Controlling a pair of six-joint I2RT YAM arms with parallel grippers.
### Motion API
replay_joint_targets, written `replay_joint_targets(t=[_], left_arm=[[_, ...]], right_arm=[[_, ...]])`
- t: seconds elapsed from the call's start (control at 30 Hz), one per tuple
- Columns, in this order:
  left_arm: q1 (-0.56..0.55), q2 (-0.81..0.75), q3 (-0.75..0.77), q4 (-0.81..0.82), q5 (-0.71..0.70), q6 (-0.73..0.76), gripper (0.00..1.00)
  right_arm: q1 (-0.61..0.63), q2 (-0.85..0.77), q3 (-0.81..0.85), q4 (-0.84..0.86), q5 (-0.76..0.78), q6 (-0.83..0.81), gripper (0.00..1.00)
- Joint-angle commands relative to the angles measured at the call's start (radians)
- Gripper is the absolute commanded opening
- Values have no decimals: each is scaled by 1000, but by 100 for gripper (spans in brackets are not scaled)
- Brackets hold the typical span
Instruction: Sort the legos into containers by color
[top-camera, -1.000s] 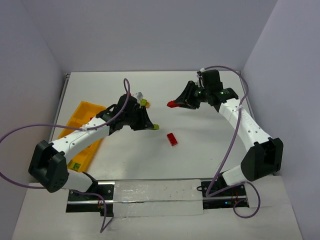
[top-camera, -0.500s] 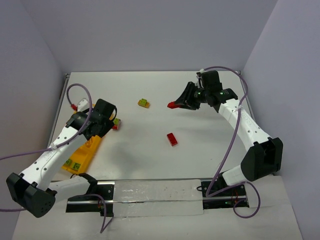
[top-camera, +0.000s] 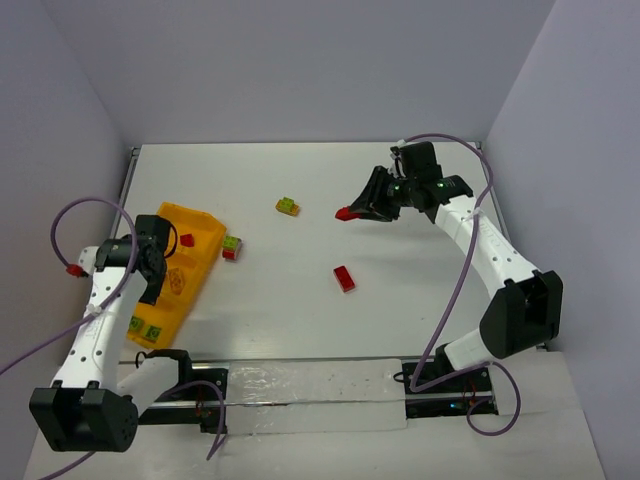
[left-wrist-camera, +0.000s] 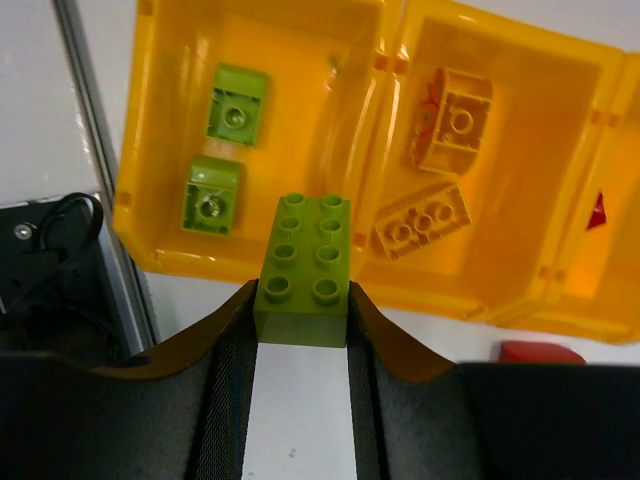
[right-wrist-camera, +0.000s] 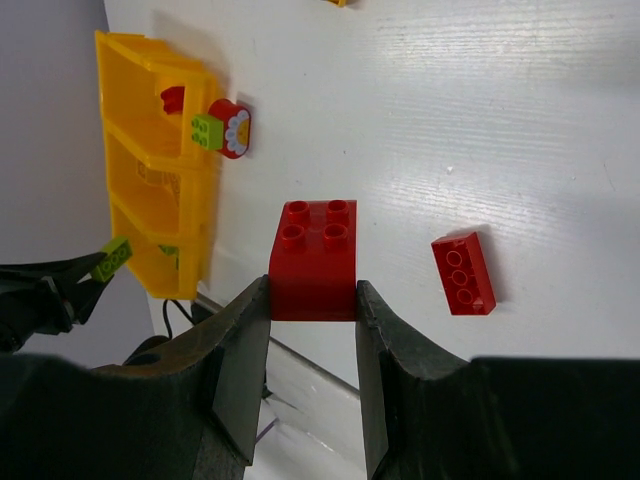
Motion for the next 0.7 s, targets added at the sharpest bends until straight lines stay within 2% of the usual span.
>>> replay_joint_targets(t=[0.0, 0.2, 0.37, 0.4, 0.43, 0.5, 0.53, 0.57, 0.67], left_arm=[[86, -8, 29, -17, -49, 89, 0], [189, 10, 20, 19, -23, 145, 0], [234, -2, 12, 56, -10, 182, 0], [248, -1, 9, 64, 0, 193, 5], [265, 1, 6, 73, 11, 205, 15], [275, 13, 9, 81, 17, 224, 53], [276, 19, 11, 83, 19, 228, 54], [279, 24, 12, 84, 22, 233, 74], [278, 21, 13, 81, 23, 232, 95]], right_arm=[[5, 19, 71, -19, -11, -22, 0], [5, 38, 109, -31, -23, -28, 0], [6, 49, 122, -35, -32, -31, 0], [5, 48, 122, -35, -33, -30, 0], [5, 47, 121, -34, -34, -31, 0], [7, 49, 115, -34, -32, -35, 0], [7, 46, 115, -34, -32, -36, 0], [6, 47, 109, -34, -33, -37, 0], [6, 53, 106, -32, -38, -38, 0]])
